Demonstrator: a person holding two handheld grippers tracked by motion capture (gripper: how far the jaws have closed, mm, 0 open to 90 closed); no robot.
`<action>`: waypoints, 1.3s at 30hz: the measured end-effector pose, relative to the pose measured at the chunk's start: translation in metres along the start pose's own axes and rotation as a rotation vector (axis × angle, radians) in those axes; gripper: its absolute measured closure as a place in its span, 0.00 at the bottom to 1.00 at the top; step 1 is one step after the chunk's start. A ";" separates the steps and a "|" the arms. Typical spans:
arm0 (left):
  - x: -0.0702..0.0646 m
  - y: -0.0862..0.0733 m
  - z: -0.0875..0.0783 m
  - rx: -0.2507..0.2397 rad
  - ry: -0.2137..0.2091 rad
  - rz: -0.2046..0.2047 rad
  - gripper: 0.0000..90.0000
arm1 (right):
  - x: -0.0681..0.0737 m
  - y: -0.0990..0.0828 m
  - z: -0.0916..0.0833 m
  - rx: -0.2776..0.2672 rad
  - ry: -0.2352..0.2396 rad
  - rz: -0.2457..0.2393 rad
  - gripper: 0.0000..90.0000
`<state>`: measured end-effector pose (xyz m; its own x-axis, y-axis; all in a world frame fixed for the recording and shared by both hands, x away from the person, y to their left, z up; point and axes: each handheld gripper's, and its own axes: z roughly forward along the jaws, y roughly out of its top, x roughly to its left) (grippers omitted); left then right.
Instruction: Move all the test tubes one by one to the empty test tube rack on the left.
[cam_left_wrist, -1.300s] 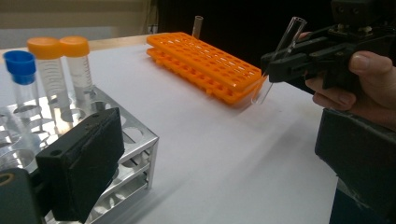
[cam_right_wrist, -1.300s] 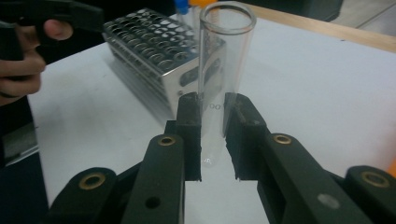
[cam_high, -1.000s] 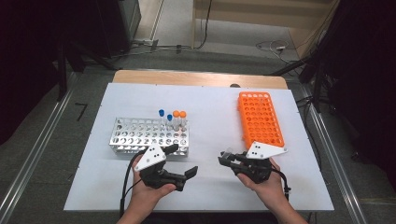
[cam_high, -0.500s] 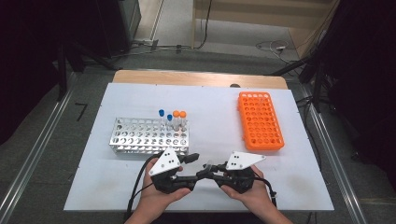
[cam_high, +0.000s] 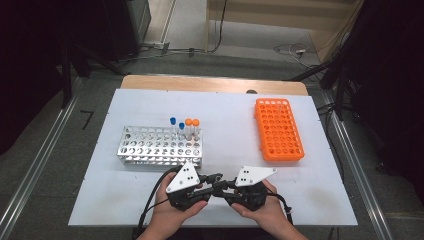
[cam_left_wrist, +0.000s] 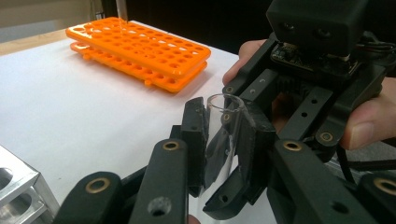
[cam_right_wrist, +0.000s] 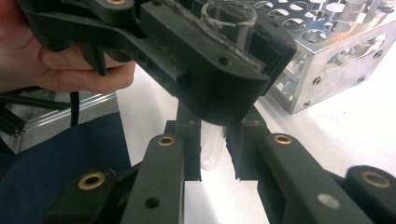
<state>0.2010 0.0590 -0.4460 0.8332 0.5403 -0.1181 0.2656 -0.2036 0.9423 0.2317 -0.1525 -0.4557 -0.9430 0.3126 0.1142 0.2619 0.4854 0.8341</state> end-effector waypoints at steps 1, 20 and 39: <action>0.000 0.000 0.000 -0.002 -0.001 0.000 0.85 | 0.000 0.000 0.000 -0.002 -0.001 0.000 0.82; 0.029 0.003 -0.034 -0.081 0.078 -0.060 0.85 | -0.018 -0.014 -0.026 -0.036 -0.058 0.040 0.32; 0.074 0.016 -0.070 -0.126 0.238 -0.086 0.85 | -0.045 -0.041 -0.078 -0.101 -0.145 0.091 0.08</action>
<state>0.2332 0.1525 -0.4177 0.6688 0.7308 -0.1361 0.2553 -0.0538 0.9654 0.2467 -0.2505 -0.4530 -0.8750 0.4693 0.1191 0.3161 0.3673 0.8748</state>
